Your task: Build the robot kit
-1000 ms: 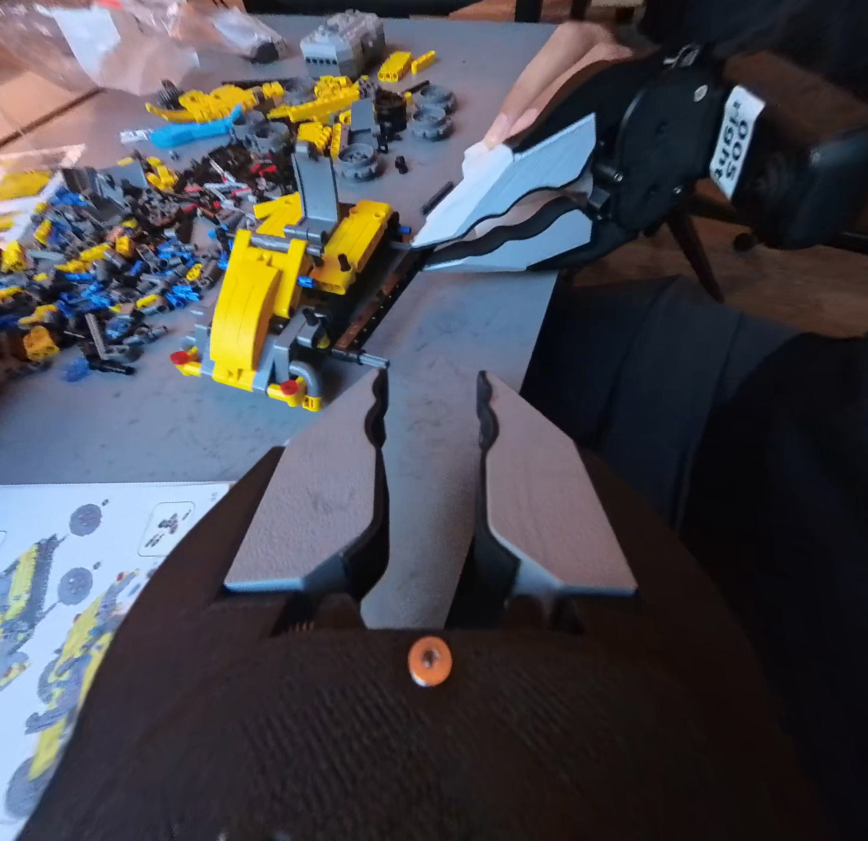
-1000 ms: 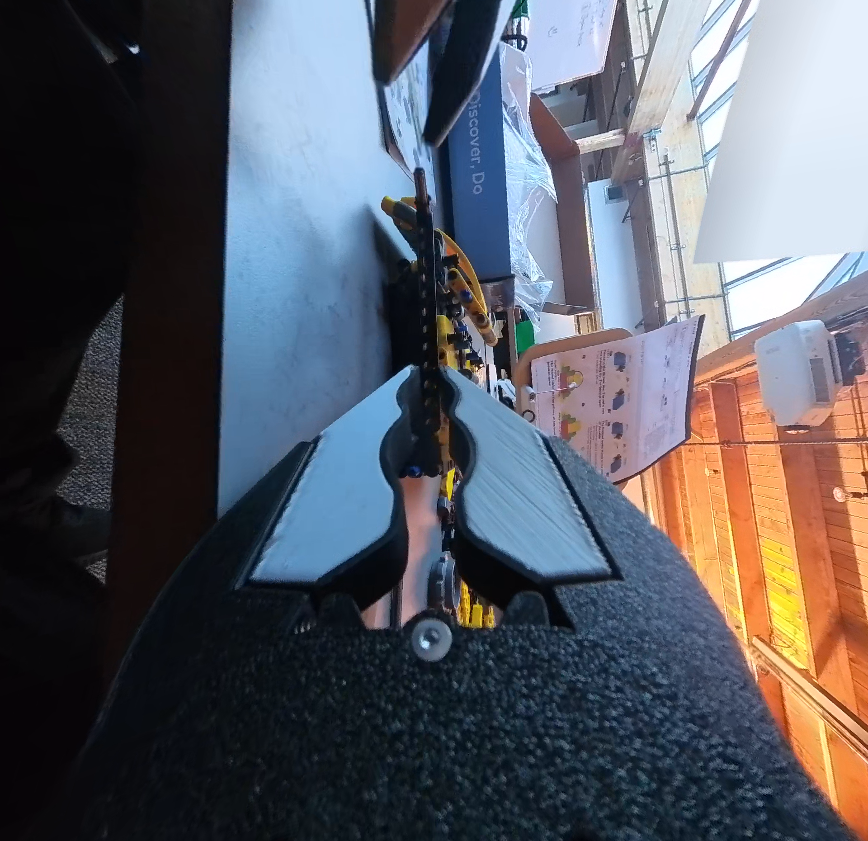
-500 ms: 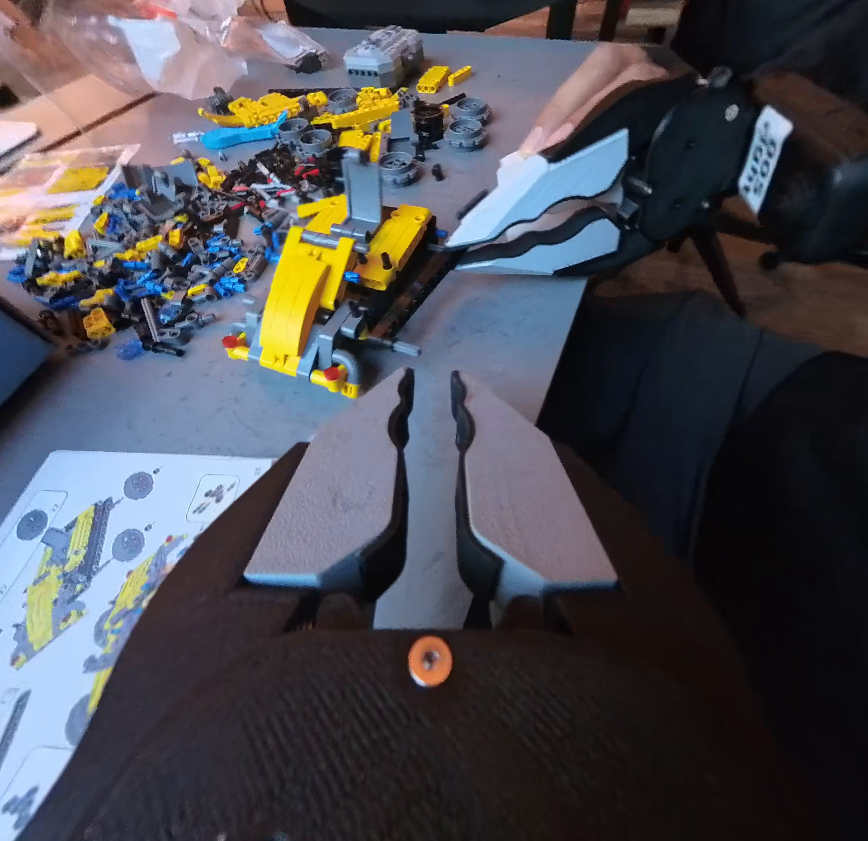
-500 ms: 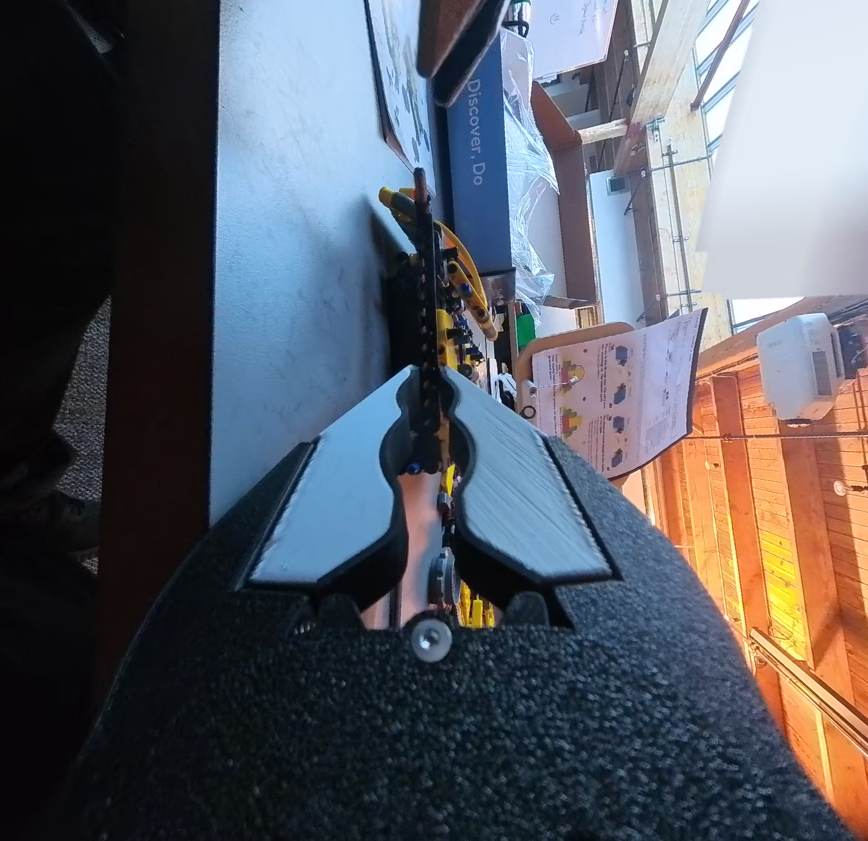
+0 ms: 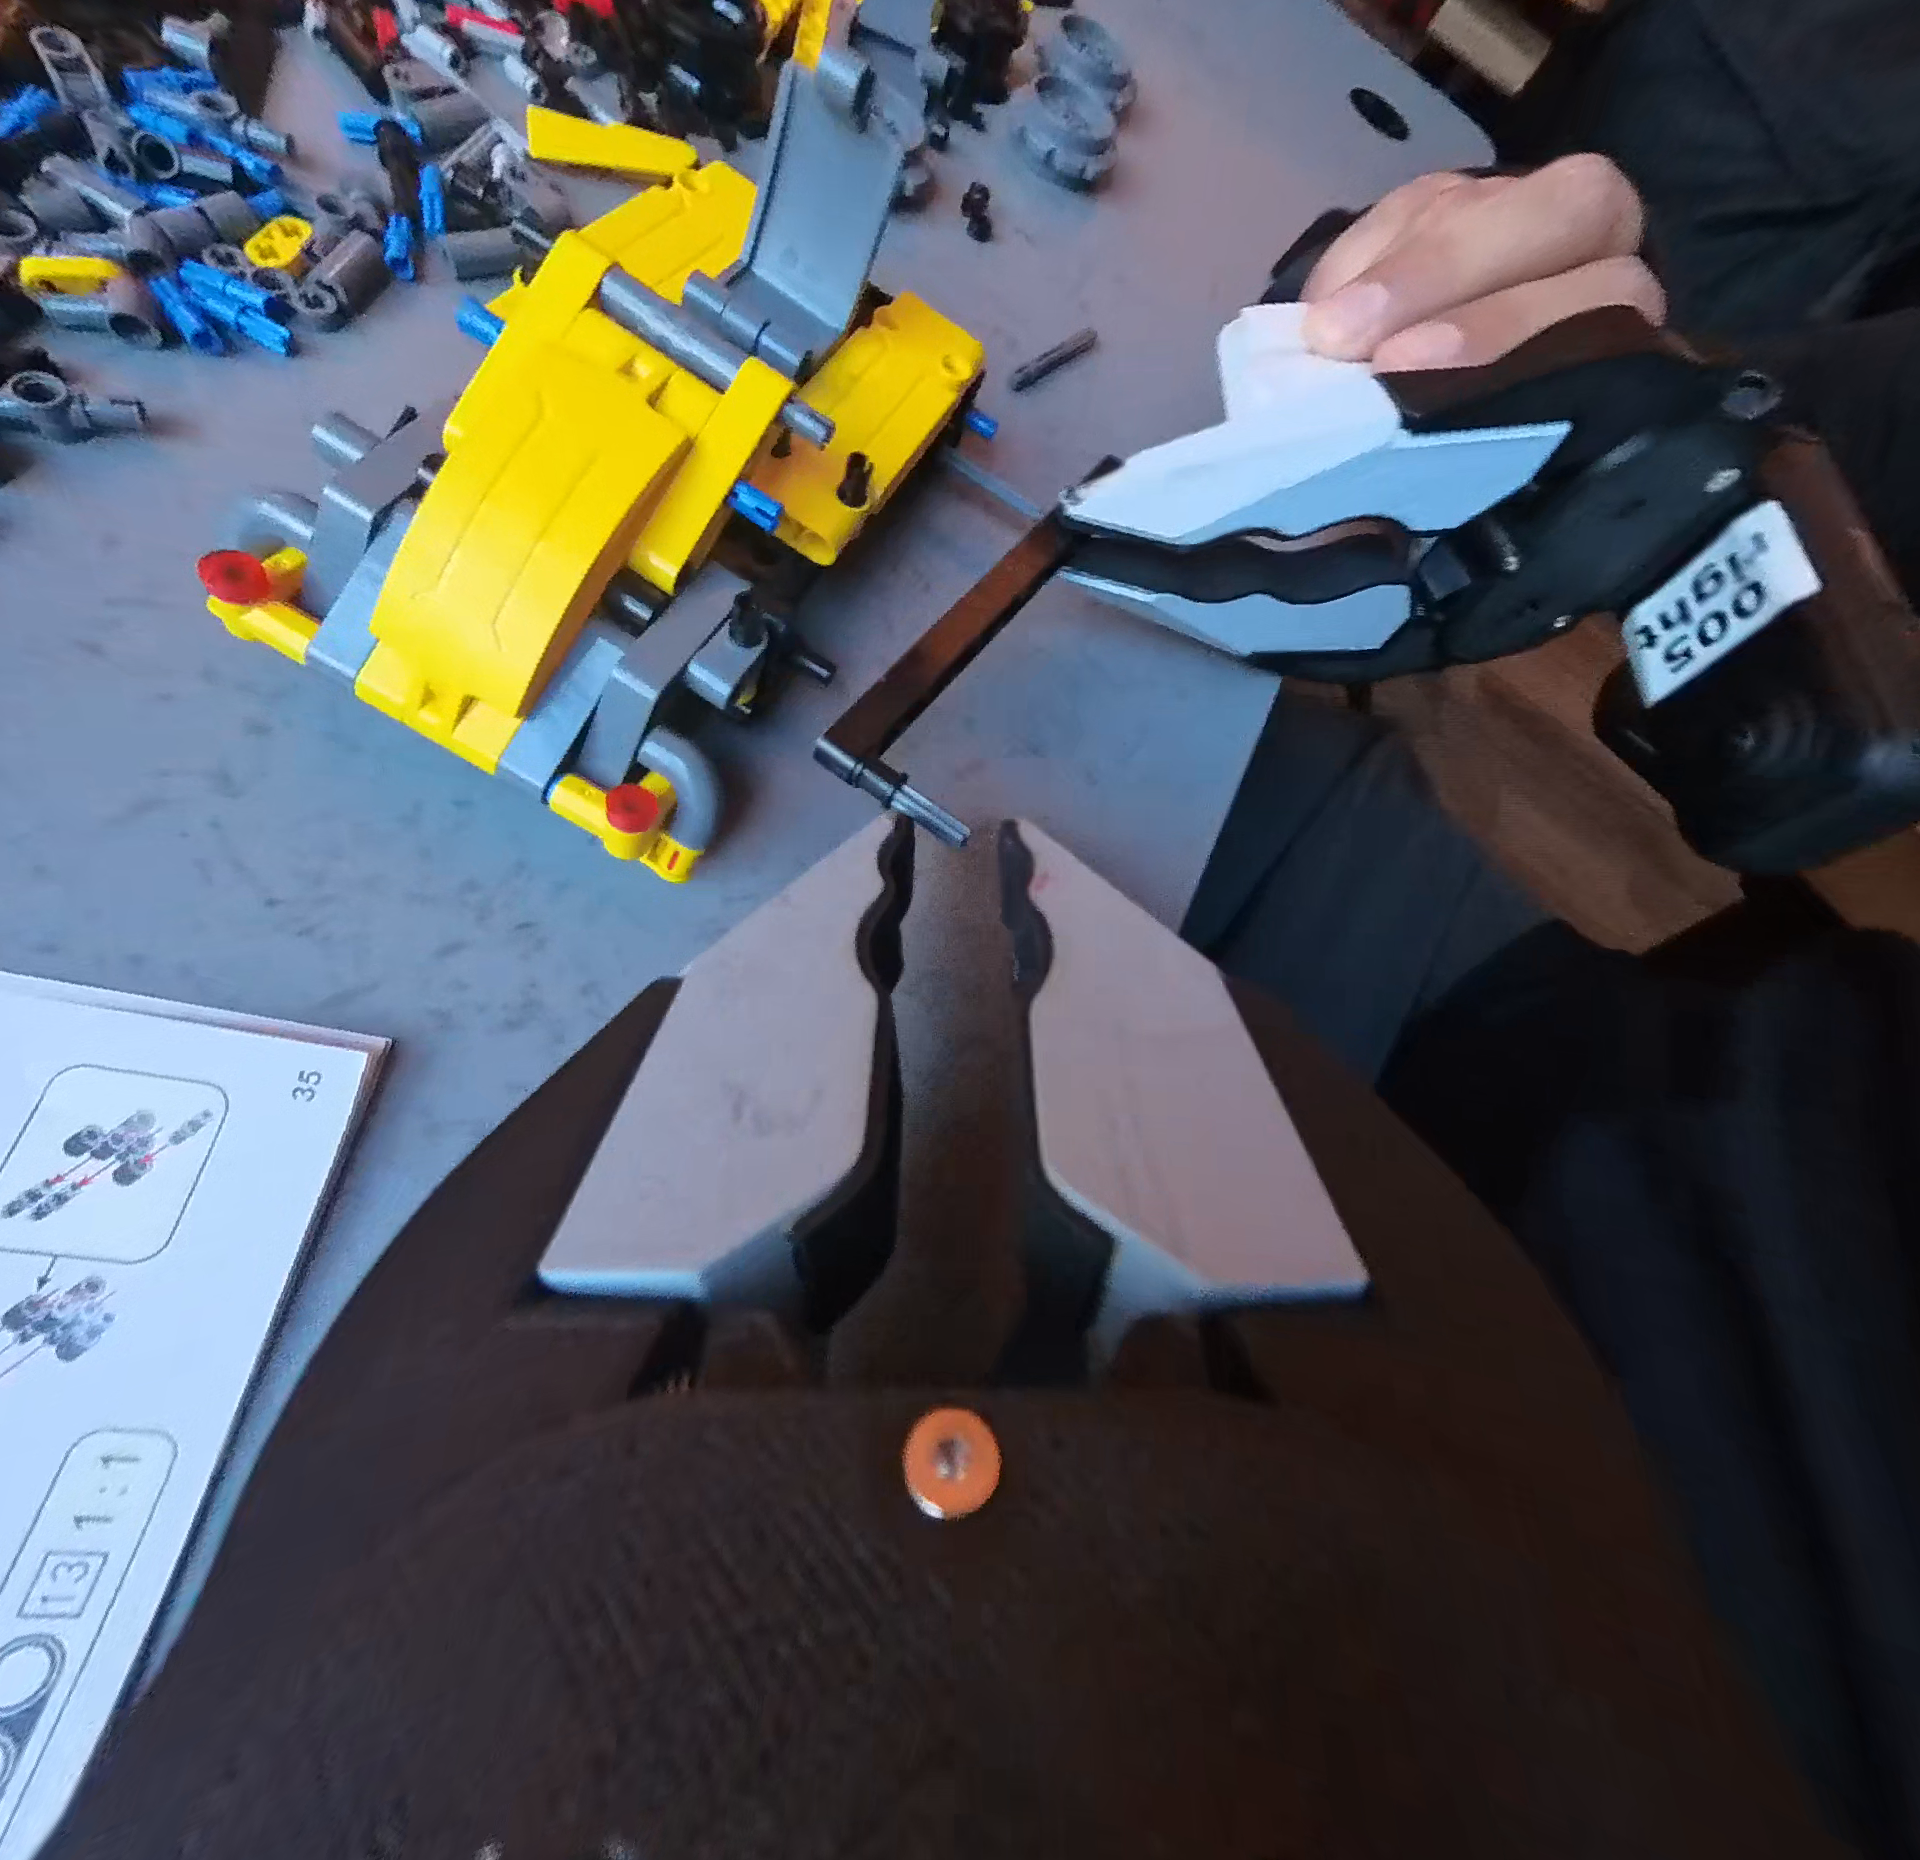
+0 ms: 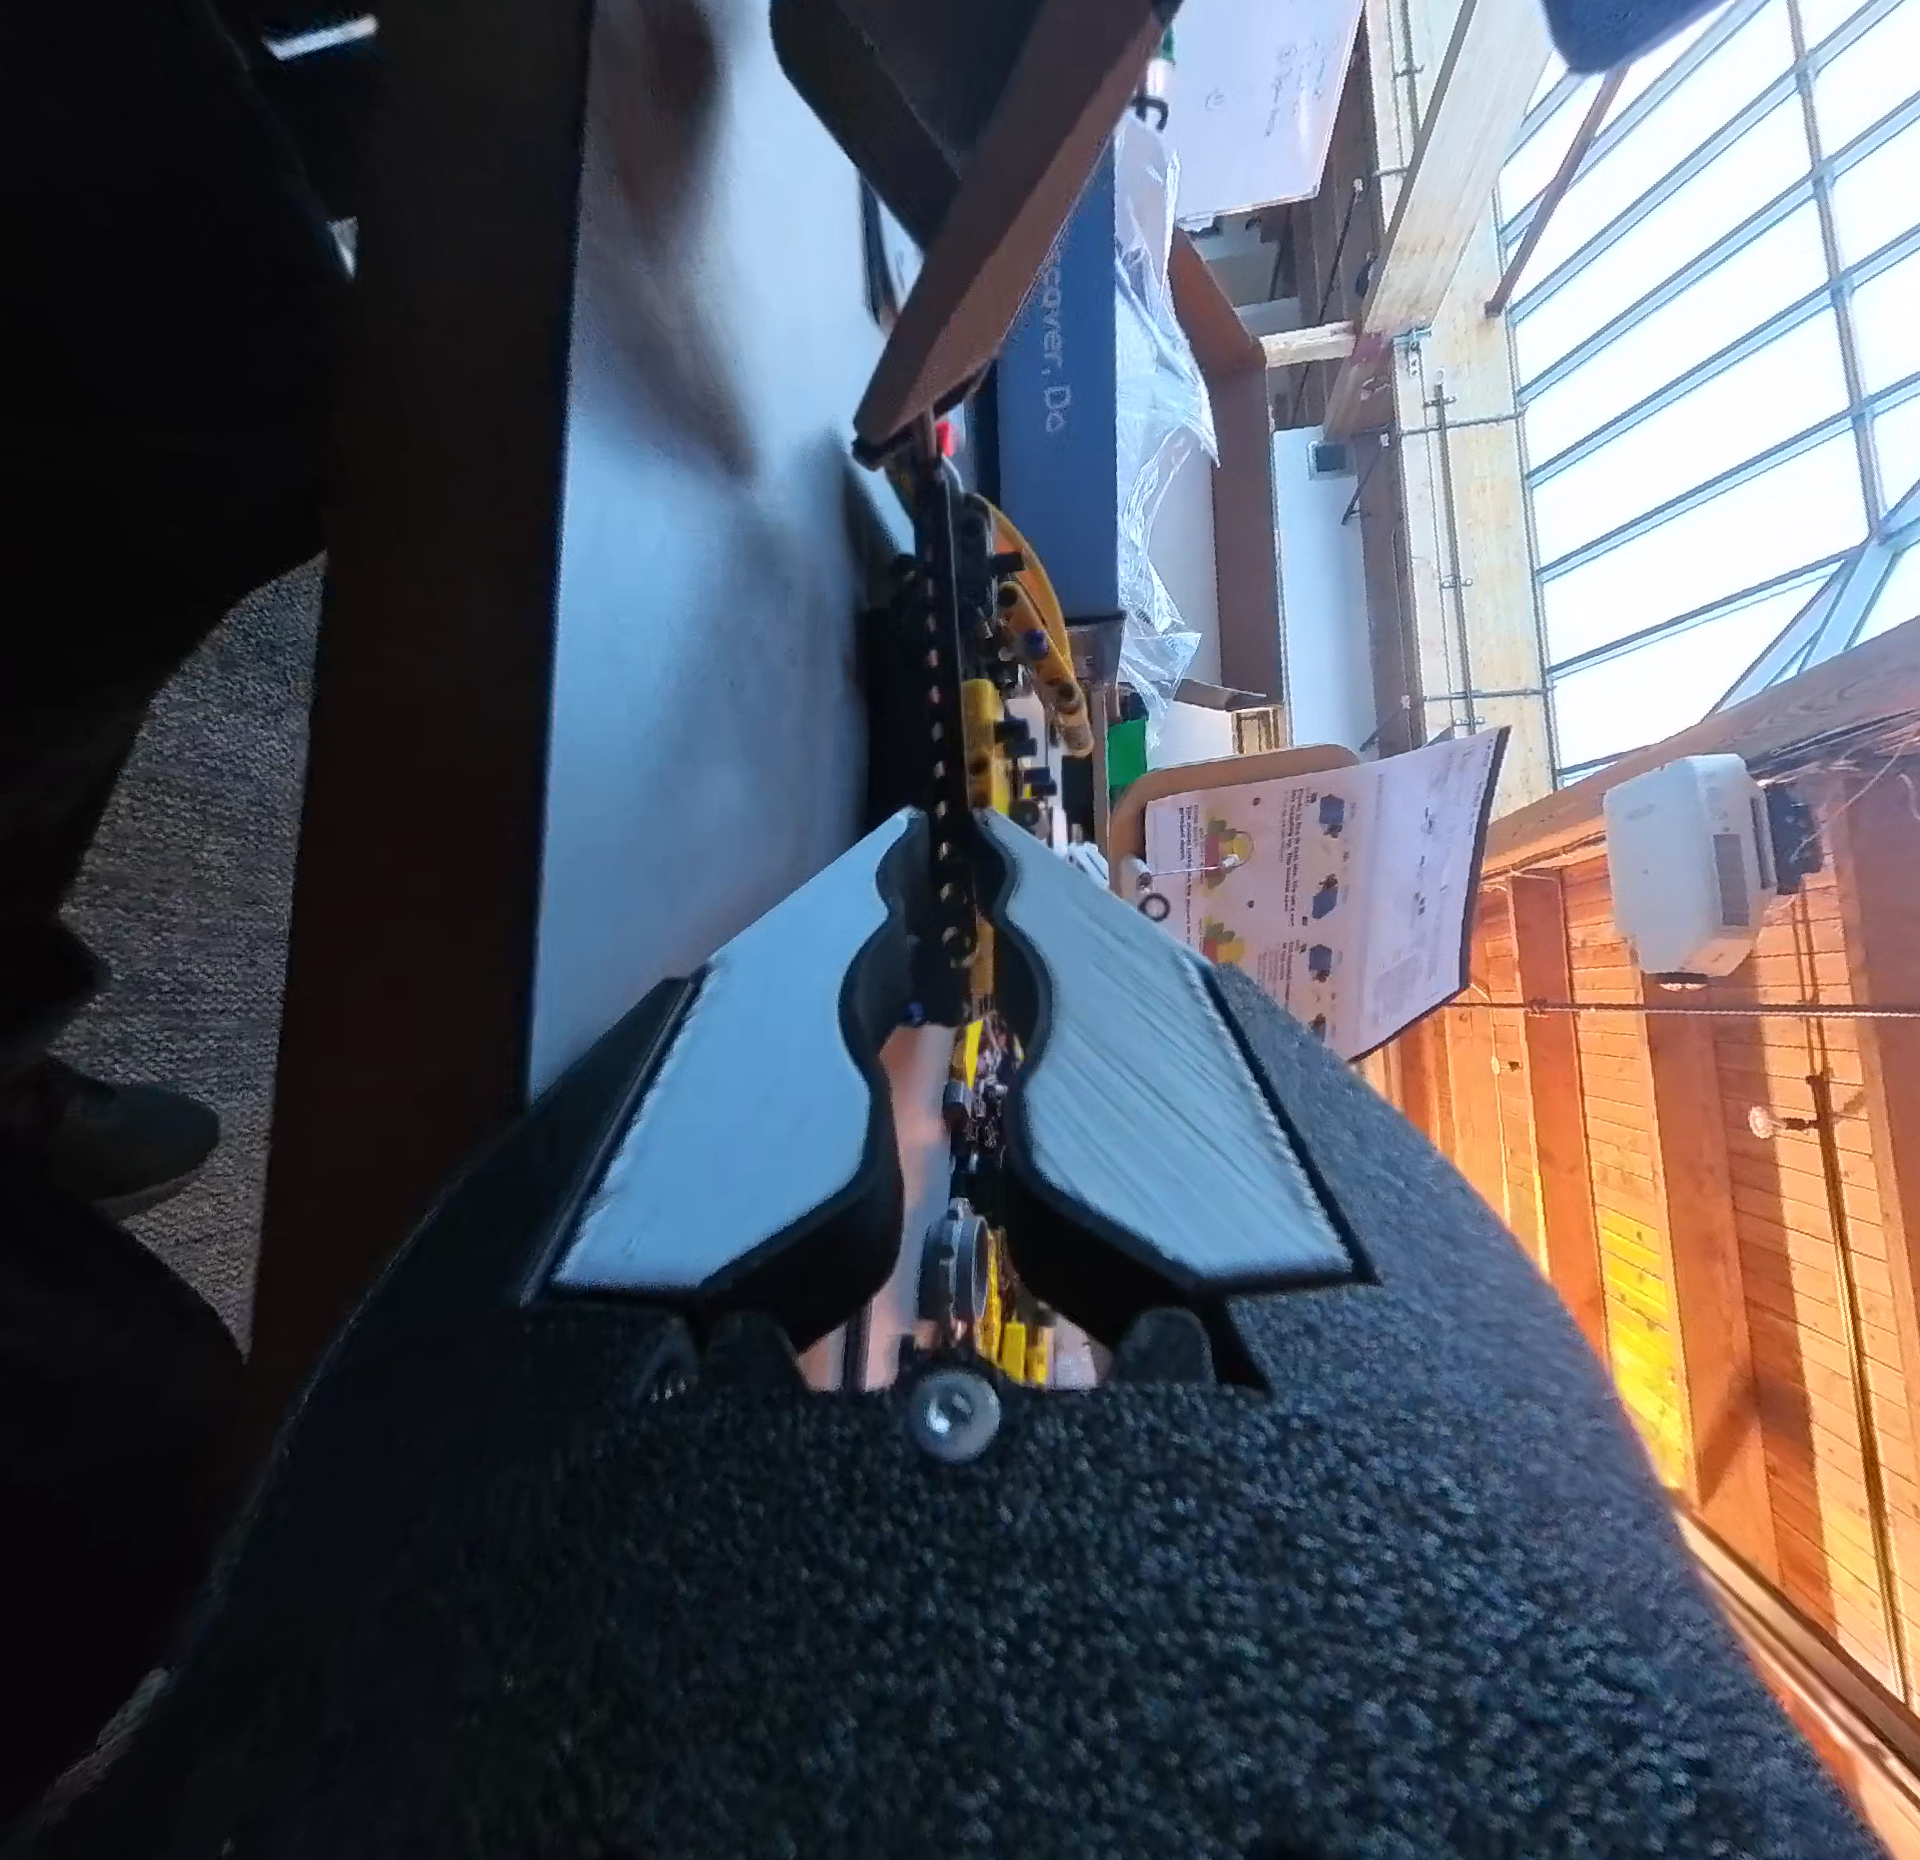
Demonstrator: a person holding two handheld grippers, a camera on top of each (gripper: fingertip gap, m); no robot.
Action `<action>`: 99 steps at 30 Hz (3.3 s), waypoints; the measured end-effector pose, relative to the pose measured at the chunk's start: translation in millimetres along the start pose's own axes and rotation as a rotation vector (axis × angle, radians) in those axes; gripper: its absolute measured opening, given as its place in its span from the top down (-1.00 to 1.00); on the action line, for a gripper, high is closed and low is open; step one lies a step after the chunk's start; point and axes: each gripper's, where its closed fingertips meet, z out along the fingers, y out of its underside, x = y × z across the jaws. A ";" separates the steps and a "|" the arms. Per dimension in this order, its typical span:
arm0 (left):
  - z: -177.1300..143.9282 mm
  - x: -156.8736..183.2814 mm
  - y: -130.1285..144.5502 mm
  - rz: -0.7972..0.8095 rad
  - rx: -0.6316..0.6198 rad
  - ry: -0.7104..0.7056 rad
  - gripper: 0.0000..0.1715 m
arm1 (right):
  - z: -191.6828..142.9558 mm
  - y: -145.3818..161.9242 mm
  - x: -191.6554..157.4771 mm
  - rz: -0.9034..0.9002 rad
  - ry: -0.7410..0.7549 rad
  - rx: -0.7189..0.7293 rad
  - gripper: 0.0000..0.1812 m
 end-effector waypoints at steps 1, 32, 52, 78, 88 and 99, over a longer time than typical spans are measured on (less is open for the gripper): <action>0.9 -0.9 0.0 -0.005 -0.005 -0.009 0.86 | -1.7 -1.0 -1.1 -0.007 -0.002 0.010 0.93; 5.1 -7.3 6.0 0.222 0.013 -0.294 0.94 | -5.3 -2.5 -9.4 0.006 -0.045 0.034 0.92; -2.4 -5.9 -0.6 0.232 0.103 -0.307 1.00 | -2.6 4.7 -12.3 0.083 -0.116 0.019 0.88; -7.2 -21.6 -2.5 0.157 0.123 -0.427 1.00 | -42.4 -17.6 -44.9 1.144 -0.453 -0.306 0.41; -14.7 -25.3 2.9 0.111 0.165 -0.458 1.00 | -41.7 -30.1 -37.2 1.324 -0.477 -0.204 0.76; -16.5 -18.3 3.5 0.117 0.206 -0.464 1.00 | -35.5 -30.6 -36.6 1.335 -0.475 -0.210 0.92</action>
